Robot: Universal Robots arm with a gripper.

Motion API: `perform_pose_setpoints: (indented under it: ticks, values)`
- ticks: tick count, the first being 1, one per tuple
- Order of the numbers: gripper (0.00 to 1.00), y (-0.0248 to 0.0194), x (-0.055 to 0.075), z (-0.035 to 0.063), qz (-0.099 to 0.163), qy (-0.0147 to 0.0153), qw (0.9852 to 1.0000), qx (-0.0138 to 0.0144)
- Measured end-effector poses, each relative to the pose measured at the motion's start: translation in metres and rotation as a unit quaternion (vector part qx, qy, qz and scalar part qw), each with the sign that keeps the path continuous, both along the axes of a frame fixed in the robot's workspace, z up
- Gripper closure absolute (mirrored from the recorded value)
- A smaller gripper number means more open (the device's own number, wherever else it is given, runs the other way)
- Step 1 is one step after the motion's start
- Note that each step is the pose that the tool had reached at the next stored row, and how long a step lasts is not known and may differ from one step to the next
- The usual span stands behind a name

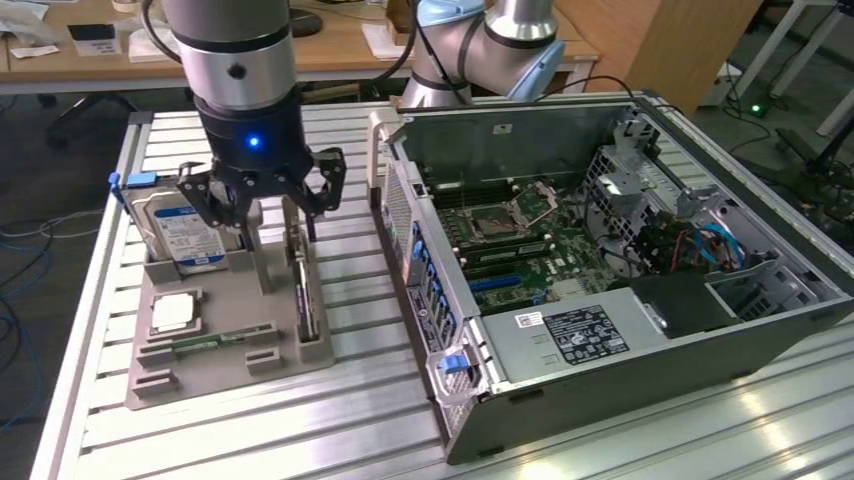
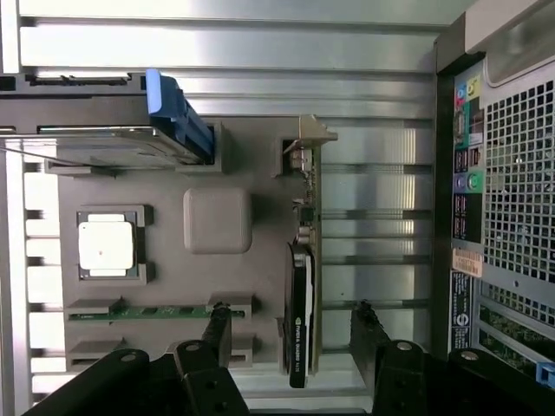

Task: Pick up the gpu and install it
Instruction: 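Pick up the gpu and move the gpu toward the slot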

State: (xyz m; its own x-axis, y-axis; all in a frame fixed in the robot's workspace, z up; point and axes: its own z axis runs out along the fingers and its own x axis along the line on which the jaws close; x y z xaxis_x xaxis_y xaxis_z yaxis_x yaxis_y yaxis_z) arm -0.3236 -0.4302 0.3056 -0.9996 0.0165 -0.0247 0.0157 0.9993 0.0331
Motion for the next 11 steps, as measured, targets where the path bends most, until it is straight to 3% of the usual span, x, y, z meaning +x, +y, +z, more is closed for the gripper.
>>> perform_pose_setpoints:
  ticks: [11]
  values:
    - [0.34,-0.0001,0.001,-0.0201,0.005,0.0,1.0,0.0]
